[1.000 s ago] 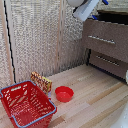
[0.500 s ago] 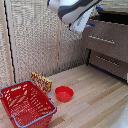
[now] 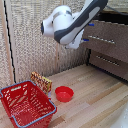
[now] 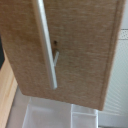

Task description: Compassionately, move the pinch receptors towards pink recepticle. Embrace the recepticle delicately and rise accordingly. Progress forward guided by applied tension and move towards the highest section of the storage unit. Place the recepticle delicately and shut the storage unit.

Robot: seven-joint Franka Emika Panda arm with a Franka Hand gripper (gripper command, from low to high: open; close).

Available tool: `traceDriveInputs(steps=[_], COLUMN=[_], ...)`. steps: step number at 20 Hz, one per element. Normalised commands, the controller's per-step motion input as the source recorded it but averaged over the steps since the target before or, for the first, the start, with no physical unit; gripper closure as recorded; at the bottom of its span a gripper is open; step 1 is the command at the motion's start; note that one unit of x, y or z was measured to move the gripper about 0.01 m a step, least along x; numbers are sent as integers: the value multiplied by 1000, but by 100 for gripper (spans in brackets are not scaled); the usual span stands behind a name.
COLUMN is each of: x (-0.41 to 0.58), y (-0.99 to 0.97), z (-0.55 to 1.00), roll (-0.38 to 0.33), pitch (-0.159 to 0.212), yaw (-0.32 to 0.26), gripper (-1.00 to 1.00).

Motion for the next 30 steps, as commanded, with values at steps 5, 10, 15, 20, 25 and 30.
traceDriveInputs(steps=[5, 10, 15, 20, 25, 30], x=[-234, -150, -201, -223, -80, -15], y=[-307, -461, -554, -585, -518, -385], z=[53, 211, 110, 28, 0, 0], roll=[-53, 0, 0, 1, 6, 3], pitch=[-148, -61, -6, 1, 39, 80], yaw=[205, 192, 173, 136, 83, 65], gripper=[-100, -100, -100, -100, 100, 100])
